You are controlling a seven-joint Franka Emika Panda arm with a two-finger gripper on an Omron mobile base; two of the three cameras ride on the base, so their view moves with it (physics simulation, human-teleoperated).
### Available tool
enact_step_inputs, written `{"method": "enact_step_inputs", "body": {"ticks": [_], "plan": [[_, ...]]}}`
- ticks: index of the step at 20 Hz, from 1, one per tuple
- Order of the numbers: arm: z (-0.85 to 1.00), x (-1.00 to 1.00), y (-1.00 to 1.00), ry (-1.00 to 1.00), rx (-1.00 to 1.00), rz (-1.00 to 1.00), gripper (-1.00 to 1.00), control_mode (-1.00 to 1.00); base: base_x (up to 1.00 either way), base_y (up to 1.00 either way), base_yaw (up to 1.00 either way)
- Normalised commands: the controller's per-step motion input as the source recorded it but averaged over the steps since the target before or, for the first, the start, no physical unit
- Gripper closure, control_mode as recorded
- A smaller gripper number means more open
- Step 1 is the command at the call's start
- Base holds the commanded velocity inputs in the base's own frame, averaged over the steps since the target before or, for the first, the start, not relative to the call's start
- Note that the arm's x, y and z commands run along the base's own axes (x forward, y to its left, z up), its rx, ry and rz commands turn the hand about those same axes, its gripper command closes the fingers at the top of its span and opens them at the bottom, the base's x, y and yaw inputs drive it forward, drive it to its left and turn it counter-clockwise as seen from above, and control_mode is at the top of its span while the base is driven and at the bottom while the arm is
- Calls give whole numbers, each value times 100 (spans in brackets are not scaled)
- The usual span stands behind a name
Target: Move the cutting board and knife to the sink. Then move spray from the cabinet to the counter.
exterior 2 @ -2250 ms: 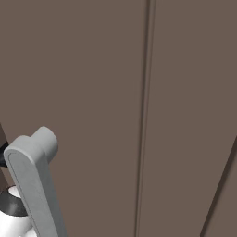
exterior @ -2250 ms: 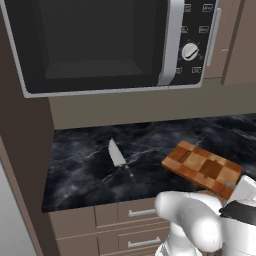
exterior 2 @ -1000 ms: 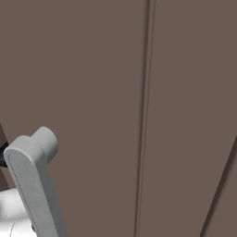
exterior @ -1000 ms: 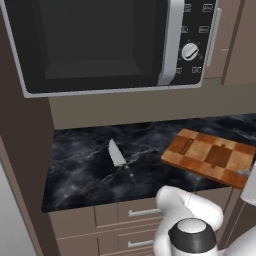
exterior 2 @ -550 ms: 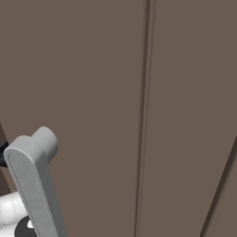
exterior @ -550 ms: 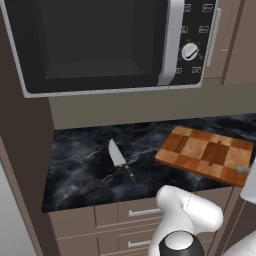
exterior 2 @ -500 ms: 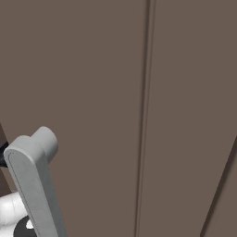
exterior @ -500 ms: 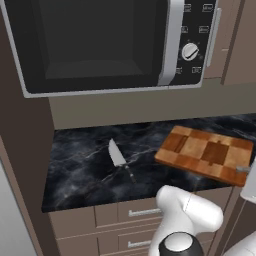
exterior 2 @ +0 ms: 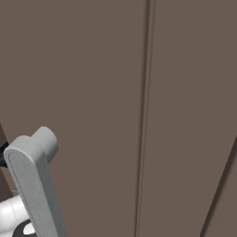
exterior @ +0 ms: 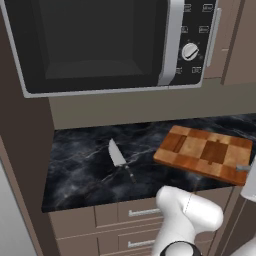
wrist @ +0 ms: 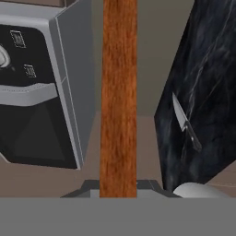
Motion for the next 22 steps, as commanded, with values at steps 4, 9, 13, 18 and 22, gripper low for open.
{"method": "enact_step_inputs", "body": {"ticks": [4, 9, 13, 18, 22], "plan": [[0, 0, 0, 0, 0, 0, 100, -100, 0, 0, 0], [0, 0, 0, 0, 0, 0, 100, -100, 0, 0, 0], [0, 0, 0, 0, 0, 0, 100, -100, 0, 0, 0], [0, 0, 0, 0, 0, 0, 100, 100, -26, 0, 0], [0, 0, 0, 0, 0, 0, 100, 100, -58, -3, 0]]}}
